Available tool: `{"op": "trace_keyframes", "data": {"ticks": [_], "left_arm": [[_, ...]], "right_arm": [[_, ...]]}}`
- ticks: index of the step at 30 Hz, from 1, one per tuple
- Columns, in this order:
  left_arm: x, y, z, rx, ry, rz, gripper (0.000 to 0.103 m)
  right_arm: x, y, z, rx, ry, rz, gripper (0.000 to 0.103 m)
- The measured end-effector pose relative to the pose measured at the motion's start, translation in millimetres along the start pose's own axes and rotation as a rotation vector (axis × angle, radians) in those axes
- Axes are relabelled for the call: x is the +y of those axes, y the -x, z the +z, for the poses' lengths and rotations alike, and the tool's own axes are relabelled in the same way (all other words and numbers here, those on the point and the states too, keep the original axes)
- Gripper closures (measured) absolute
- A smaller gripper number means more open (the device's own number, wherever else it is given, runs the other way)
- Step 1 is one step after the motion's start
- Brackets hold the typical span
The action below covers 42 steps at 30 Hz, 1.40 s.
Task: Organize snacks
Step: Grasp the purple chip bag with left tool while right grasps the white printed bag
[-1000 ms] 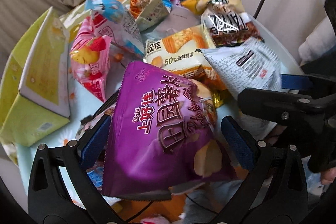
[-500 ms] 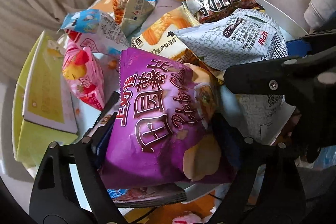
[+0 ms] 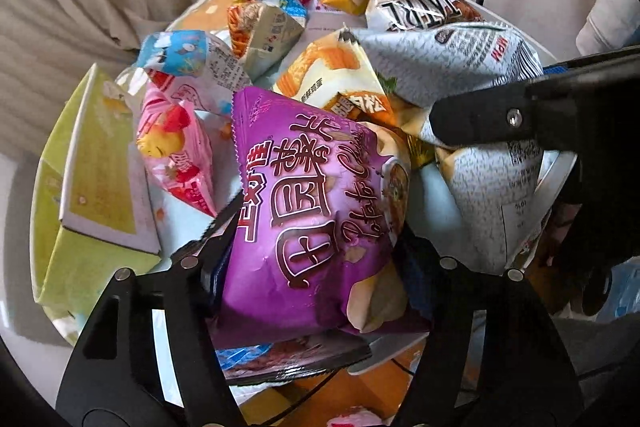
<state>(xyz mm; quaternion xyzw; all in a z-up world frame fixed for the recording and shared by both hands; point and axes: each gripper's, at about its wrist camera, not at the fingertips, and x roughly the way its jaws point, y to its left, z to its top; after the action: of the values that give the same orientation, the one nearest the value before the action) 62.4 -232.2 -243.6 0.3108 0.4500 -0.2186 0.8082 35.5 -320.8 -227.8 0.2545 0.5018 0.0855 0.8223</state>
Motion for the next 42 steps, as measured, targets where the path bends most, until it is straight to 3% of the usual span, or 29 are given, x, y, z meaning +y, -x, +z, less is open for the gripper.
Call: {"op": "trace_keyframes", "data": {"ticks": [14,21,31,42], "left_arm": [[14,51,-8,-0.061,0.093,0.032,0.039],[43,80,-15,-0.095,0.222,0.047,0.039],[134,132,-30,-0.193,0.433,0.134,0.039],[274,145,-58,-0.253,0.548,0.189,0.038]], "right_arm": [[27,42,9,-0.069,0.073,0.034,0.052],[53,62,15,-0.090,0.138,0.054,0.052],[118,83,47,-0.128,0.276,0.087,0.052],[235,43,92,-0.185,0.404,0.117,0.052]]}}
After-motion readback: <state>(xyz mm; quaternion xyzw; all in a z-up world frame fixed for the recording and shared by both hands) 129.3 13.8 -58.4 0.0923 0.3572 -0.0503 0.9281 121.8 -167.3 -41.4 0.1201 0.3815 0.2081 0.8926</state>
